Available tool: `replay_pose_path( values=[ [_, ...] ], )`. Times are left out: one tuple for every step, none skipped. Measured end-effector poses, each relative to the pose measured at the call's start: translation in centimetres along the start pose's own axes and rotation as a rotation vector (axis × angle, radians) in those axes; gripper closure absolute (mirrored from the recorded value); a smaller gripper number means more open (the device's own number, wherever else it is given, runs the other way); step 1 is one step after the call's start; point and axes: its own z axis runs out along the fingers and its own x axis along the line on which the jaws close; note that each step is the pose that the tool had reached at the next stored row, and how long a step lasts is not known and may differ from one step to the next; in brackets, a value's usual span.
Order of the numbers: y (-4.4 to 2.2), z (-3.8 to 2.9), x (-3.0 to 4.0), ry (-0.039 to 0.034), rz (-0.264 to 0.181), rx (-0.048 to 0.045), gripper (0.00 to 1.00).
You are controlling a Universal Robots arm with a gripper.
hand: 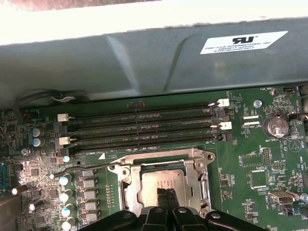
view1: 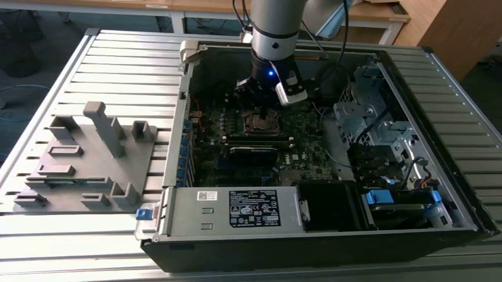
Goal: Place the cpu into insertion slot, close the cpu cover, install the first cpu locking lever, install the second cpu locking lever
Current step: 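Install the first cpu locking lever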
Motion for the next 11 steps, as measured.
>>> replay_pose_path(
  values=[
    [0.00,-0.08,0.00,-0.0001,0.000,-0.0004,0.90],
    [0.01,-0.16,0.00,-0.0002,0.000,-0.0007,0.90],
    [0.01,-0.28,-0.01,-0.0003,0.000,-0.0009,0.90],
    [0.02,-0.42,-0.01,-0.0003,0.000,-0.0010,0.90],
    [0.03,-0.58,-0.01,-0.0003,0.000,-0.0010,0.90],
    [0.03,-0.75,-0.01,-0.0003,0.000,-0.0009,0.90],
    [0.04,-0.91,-0.02,-0.0003,0.000,-0.0010,0.90],
    [0.04,-1.01,-0.02,-0.0003,0.000,-0.0010,0.90],
    [0.04,-1.02,-0.02,-0.0003,0.000,-0.0014,0.90],
    [0.04,-1.02,-0.02,-0.0003,0.000,-0.0015,0.90],
    [0.04,-1.02,-0.02,-0.0003,0.000,-0.0015,0.90]
  ],
)
